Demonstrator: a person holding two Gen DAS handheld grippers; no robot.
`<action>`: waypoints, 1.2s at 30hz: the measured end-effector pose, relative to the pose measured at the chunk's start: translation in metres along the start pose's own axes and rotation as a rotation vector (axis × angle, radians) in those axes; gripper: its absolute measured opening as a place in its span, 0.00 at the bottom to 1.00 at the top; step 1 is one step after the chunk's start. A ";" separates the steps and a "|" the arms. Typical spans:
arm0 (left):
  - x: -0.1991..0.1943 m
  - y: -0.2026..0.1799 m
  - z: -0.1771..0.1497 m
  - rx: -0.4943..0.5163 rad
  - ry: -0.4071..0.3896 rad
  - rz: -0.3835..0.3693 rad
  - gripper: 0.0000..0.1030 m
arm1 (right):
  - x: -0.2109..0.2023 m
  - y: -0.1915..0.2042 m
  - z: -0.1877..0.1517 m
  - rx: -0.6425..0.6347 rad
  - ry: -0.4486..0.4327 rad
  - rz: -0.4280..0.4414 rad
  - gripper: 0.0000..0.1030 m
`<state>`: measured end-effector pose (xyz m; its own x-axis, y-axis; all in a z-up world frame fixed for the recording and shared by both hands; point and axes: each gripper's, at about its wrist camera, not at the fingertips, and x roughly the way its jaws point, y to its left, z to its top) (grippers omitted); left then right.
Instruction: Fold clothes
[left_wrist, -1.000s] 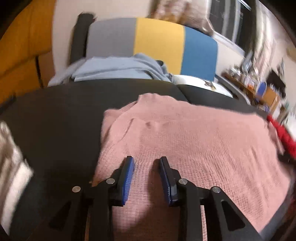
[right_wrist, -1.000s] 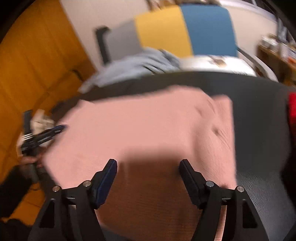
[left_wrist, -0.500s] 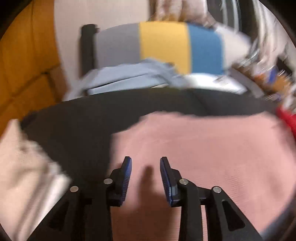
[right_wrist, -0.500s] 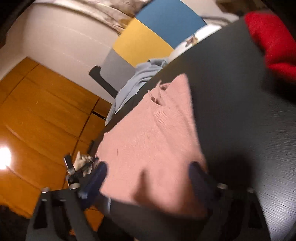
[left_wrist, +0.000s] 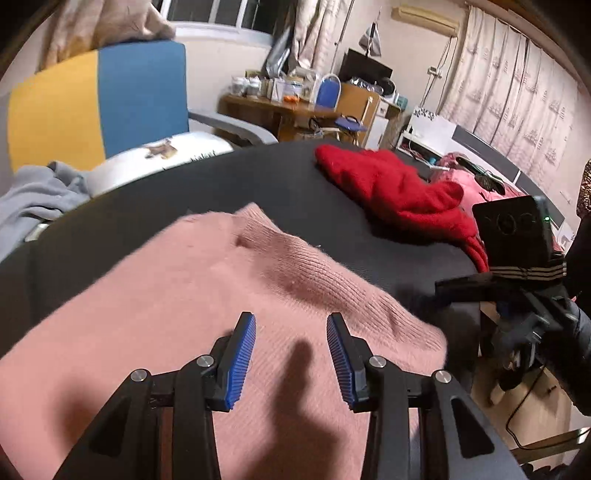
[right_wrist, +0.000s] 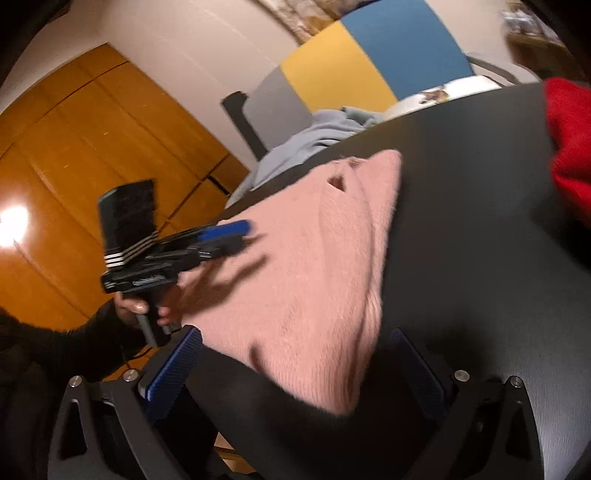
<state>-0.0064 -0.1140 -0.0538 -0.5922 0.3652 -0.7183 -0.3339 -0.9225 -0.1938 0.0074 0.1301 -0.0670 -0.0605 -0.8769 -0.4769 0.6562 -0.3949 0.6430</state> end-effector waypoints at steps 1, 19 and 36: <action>0.006 -0.001 0.003 0.001 0.011 -0.008 0.39 | 0.005 0.000 0.001 0.005 0.032 0.041 1.00; 0.051 -0.007 0.004 -0.049 0.096 -0.100 0.41 | 0.011 0.005 -0.020 0.038 0.523 0.258 1.00; -0.024 0.054 -0.055 -0.350 -0.070 -0.047 0.39 | 0.087 0.039 0.038 -0.117 0.211 -0.043 1.00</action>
<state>0.0301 -0.1793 -0.0836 -0.6347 0.4052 -0.6580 -0.0982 -0.8869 -0.4513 -0.0007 0.0274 -0.0606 0.0603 -0.7781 -0.6252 0.7397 -0.3857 0.5514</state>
